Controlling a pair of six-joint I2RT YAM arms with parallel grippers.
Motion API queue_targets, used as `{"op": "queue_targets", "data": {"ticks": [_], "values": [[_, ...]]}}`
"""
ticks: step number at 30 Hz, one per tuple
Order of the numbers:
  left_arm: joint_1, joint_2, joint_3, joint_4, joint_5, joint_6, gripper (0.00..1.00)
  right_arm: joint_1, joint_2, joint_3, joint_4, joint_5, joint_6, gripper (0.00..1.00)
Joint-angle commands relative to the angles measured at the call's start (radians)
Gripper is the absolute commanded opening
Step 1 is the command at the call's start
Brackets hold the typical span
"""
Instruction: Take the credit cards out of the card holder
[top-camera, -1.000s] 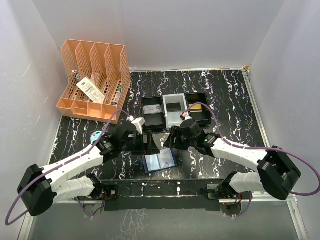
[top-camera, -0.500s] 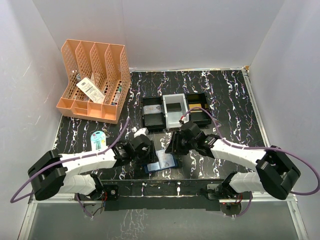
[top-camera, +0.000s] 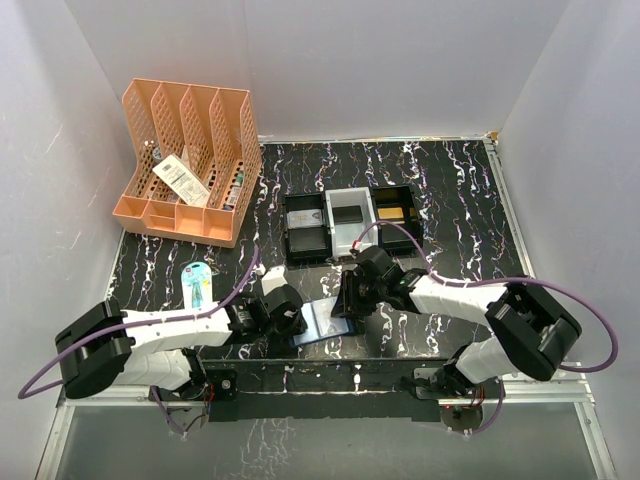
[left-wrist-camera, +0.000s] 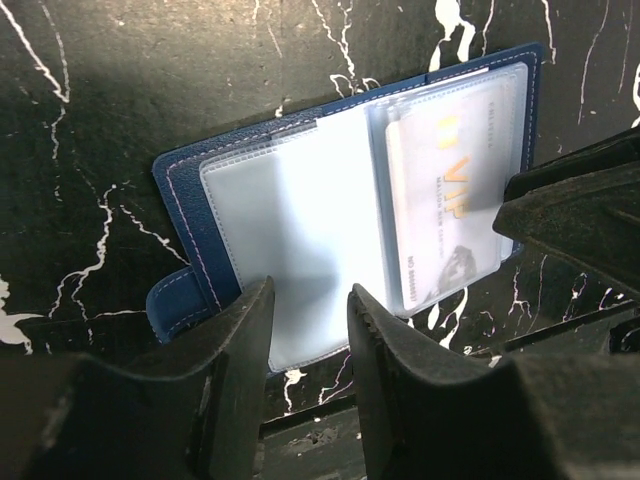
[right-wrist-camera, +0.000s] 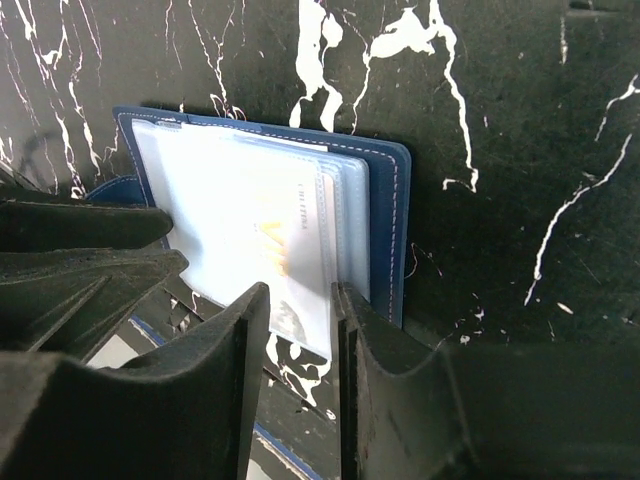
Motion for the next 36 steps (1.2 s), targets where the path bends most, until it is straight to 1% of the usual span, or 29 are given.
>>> {"op": "queue_targets", "data": {"ticks": [1, 4, 10, 14, 18, 24, 29, 30, 34, 36], "values": [[-0.01, -0.023, -0.039, -0.081, -0.053, -0.009, 0.34, -0.001, 0.027, 0.014, 0.048, -0.031, -0.029, 0.27], [-0.01, -0.034, -0.051, -0.066, -0.048, -0.005, 0.31, -0.001, 0.018, 0.011, 0.059, -0.037, -0.028, 0.25], [-0.01, 0.001, -0.05, -0.034, -0.026, 0.011, 0.26, -0.001, 0.031, 0.003, 0.121, -0.115, 0.004, 0.26], [-0.013, 0.021, -0.043, -0.038, -0.025, 0.016, 0.23, -0.001, 0.019, -0.005, 0.147, -0.151, 0.022, 0.25], [-0.014, 0.02, -0.044, -0.036, -0.025, 0.018, 0.22, -0.001, -0.005, -0.016, 0.177, -0.177, 0.046, 0.24], [-0.014, 0.003, -0.044, -0.051, -0.027, 0.021, 0.2, -0.001, -0.012, -0.014, 0.175, -0.177, 0.055, 0.24], [-0.014, -0.03, -0.057, -0.051, -0.032, 0.021, 0.2, -0.001, -0.018, -0.022, 0.22, -0.223, 0.093, 0.23], [-0.014, -0.036, -0.058, -0.05, -0.033, 0.021, 0.2, -0.001, -0.025, -0.018, 0.203, -0.208, 0.087, 0.23], [-0.015, -0.048, -0.06, -0.055, -0.031, 0.023, 0.2, -0.001, -0.06, 0.007, 0.068, -0.051, 0.068, 0.28], [-0.015, -0.049, -0.06, -0.056, -0.03, 0.025, 0.2, -0.001, -0.062, 0.014, 0.046, -0.029, 0.039, 0.29]]}}
